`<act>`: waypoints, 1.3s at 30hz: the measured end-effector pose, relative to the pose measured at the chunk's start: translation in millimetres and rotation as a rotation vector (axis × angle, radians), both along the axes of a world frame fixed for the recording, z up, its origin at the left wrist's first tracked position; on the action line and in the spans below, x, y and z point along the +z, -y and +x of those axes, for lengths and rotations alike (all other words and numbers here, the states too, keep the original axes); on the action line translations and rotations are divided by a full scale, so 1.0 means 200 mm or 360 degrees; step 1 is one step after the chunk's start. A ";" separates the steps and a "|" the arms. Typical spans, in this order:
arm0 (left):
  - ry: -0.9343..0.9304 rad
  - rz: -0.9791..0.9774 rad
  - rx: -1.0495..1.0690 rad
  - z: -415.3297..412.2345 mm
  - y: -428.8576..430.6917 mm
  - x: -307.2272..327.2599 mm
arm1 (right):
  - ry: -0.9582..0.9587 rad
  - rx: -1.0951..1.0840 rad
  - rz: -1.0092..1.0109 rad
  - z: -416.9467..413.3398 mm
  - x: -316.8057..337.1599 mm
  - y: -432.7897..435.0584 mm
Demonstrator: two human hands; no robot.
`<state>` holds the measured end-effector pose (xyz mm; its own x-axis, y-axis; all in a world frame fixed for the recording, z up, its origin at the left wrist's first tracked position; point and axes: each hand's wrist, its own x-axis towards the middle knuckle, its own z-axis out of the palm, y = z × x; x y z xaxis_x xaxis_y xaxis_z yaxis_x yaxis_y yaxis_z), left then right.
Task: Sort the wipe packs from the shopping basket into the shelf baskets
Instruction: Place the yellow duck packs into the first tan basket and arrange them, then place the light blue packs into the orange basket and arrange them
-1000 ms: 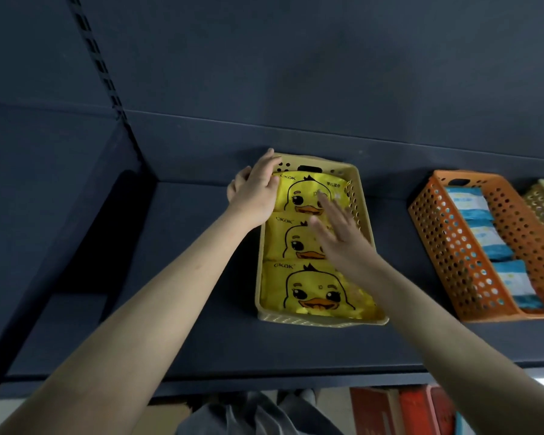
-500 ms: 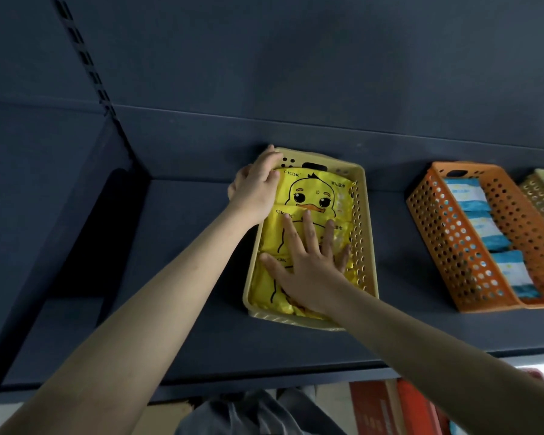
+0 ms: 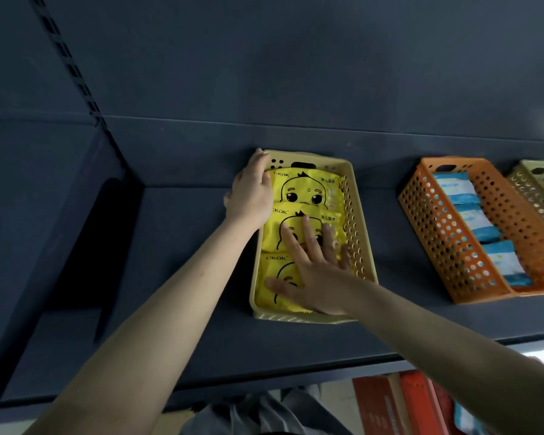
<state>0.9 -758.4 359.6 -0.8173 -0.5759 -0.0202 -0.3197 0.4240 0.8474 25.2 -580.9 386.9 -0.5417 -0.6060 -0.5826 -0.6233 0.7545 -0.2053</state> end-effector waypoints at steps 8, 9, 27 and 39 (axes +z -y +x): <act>0.0024 -0.0003 -0.0244 0.05 0.05 0.05 | 0.0187 0.0019 -0.0101 -0.12 0.18 -0.05; 0.0074 -0.0029 -0.0312 0.06 0.06 0.09 | 0.0195 -0.0018 -0.0181 -0.15 0.25 -0.08; -0.0553 -0.0453 -0.0638 0.43 -1.65 0.30 | -0.0698 -0.0931 -0.0913 0.25 0.42 -2.00; 0.0487 0.0228 -0.0952 0.77 -2.76 -0.63 | -0.0110 -0.1481 -0.0458 0.59 -0.49 -3.15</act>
